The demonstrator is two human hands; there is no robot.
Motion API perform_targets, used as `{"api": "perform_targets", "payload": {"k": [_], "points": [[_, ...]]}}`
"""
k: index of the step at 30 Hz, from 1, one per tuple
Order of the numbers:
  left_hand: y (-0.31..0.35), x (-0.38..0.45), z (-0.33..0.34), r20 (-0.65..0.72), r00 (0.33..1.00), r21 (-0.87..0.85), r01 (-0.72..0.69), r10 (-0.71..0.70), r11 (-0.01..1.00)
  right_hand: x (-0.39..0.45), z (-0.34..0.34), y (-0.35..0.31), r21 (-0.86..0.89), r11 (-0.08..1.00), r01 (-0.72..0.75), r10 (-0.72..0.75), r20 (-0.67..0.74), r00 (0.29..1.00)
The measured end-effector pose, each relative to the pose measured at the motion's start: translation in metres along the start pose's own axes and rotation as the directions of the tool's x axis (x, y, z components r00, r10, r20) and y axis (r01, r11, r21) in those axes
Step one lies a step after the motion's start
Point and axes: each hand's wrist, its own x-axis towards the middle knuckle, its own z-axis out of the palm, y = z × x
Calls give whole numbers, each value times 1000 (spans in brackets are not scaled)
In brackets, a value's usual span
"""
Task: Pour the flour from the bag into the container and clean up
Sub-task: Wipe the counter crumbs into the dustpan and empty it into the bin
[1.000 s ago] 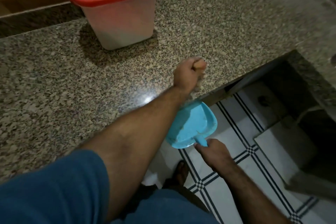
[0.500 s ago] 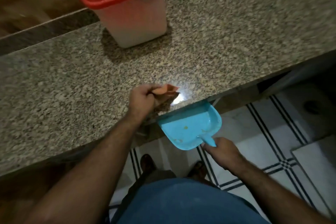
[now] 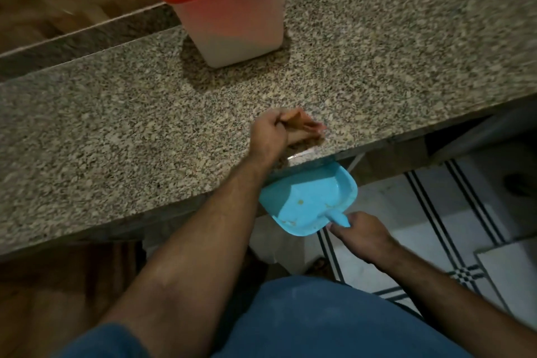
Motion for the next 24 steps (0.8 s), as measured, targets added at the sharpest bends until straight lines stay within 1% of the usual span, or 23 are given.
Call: {"api": "perform_targets", "payload": {"k": [2, 3, 5, 6, 7, 8, 9, 10, 11, 12, 15, 16, 17, 18, 20, 21, 23, 24], "points": [[0, 11, 0, -133, 991, 167, -7, 30, 986, -1, -3, 7, -38, 999, -6, 5, -11, 1000], [-6, 10, 3, -179, 982, 275, -1, 52, 961, -2, -4, 10, -53, 999, -5, 4, -15, 1000], [-19, -4, 18, -147, 989, 365, 31, 24, 931, -3, -8, 17, -78, 997, 4, -6, -16, 1000], [-21, -15, 30, -90, 995, 389, 2, 36, 921, -4, -10, 19, -83, 996, 8, -9, -16, 1000], [-18, -26, 40, 7, 998, 432, -65, 69, 900, -5, -11, 20, -85, 996, 9, -10, -16, 1000], [-23, -27, 49, 94, 993, 421, -103, 69, 901, -7, -12, 22, -84, 996, 5, -7, -19, 1000], [-16, -24, 51, 123, 991, 350, -97, 57, 932, -9, -13, 24, -81, 997, -1, -1, -26, 1000], [-6, -19, 52, 131, 991, 234, -65, 35, 970, -10, -14, 25, -79, 997, -10, 7, -35, 999], [0, -10, 49, 86, 996, 178, -44, 29, 983, -12, -15, 27, -75, 997, -20, 17, -42, 999], [8, -1, 41, 11, 1000, 157, -6, 5, 988, -14, -16, 28, -72, 997, -26, 23, -46, 999], [11, 8, 23, -130, 991, 251, 52, -20, 967, -20, -18, 30, -71, 997, -31, 27, -52, 998], [9, 1, 23, -120, 993, 318, 36, 3, 947, -22, -19, 29, -76, 997, -28, 24, -57, 998], [2, -7, 29, -82, 997, 373, 22, 9, 928, -23, -18, 28, -79, 997, -26, 21, -62, 998], [-4, -17, 38, -28, 1000, 385, 1, 11, 923, -23, -17, 27, -76, 997, -24, 19, -66, 998], [-8, -34, 55, 132, 991, 341, -69, 25, 937, -24, -16, 23, -68, 998, -17, 12, -63, 998], [-5, -35, 60, 159, 987, 291, -63, 17, 954, -25, -16, 21, -66, 998, -12, 8, -58, 998], [9, -26, 59, 133, 987, 132, 68, -86, 989, -26, -16, 19, -66, 998, -11, 8, -49, 999], [12, -19, 55, 82, 989, 111, 112, -121, 988, -27, -16, 18, -71, 997, -14, 11, -46, 999]]}}
